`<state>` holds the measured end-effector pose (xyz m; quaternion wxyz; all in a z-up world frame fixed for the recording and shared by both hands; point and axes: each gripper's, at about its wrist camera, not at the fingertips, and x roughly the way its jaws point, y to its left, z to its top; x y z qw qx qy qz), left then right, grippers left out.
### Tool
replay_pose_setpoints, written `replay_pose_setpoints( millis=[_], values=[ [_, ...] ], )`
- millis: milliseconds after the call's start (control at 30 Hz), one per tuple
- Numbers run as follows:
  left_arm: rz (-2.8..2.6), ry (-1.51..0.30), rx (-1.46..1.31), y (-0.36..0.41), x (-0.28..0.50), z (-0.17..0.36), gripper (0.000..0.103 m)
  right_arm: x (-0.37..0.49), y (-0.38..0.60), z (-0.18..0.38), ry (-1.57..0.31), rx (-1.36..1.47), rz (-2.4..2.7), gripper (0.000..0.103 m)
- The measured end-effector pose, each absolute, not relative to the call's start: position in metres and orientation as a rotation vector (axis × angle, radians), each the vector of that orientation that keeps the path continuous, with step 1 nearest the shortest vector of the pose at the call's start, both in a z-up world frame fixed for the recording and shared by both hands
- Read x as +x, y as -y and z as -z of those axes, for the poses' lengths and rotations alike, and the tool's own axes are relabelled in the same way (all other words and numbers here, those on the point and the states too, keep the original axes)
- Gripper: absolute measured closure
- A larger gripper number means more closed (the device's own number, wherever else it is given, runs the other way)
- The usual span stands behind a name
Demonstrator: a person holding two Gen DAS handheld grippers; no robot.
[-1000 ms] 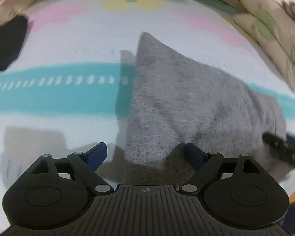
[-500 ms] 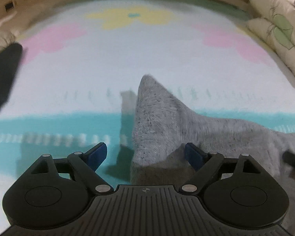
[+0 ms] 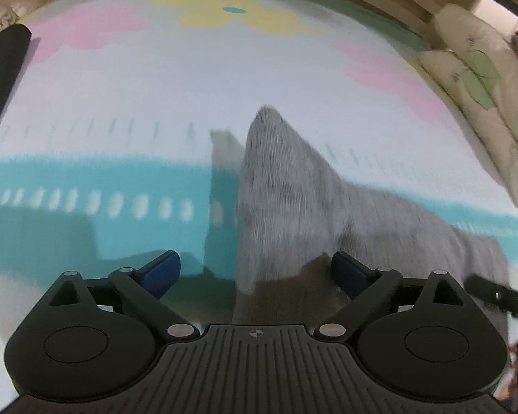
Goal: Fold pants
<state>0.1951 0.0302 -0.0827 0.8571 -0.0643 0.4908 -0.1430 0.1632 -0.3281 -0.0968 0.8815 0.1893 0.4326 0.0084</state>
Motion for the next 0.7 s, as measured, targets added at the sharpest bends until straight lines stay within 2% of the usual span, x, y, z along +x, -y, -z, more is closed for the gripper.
replay_pose_setpoints(
  millis=[367, 700],
  values=[
    [0.392, -1.049, -0.101, -0.052, 0.162, 0.084, 0.007, 0.111, 0.360, 0.095, -0.912, 0.526, -0.174, 0.000],
    [0.464, -1.046, -0.135, -0.050, 0.168, 0.083, 0.007, 0.115, 0.410, 0.124, -0.963, 1.163, -0.222, 0.000]
  ],
)
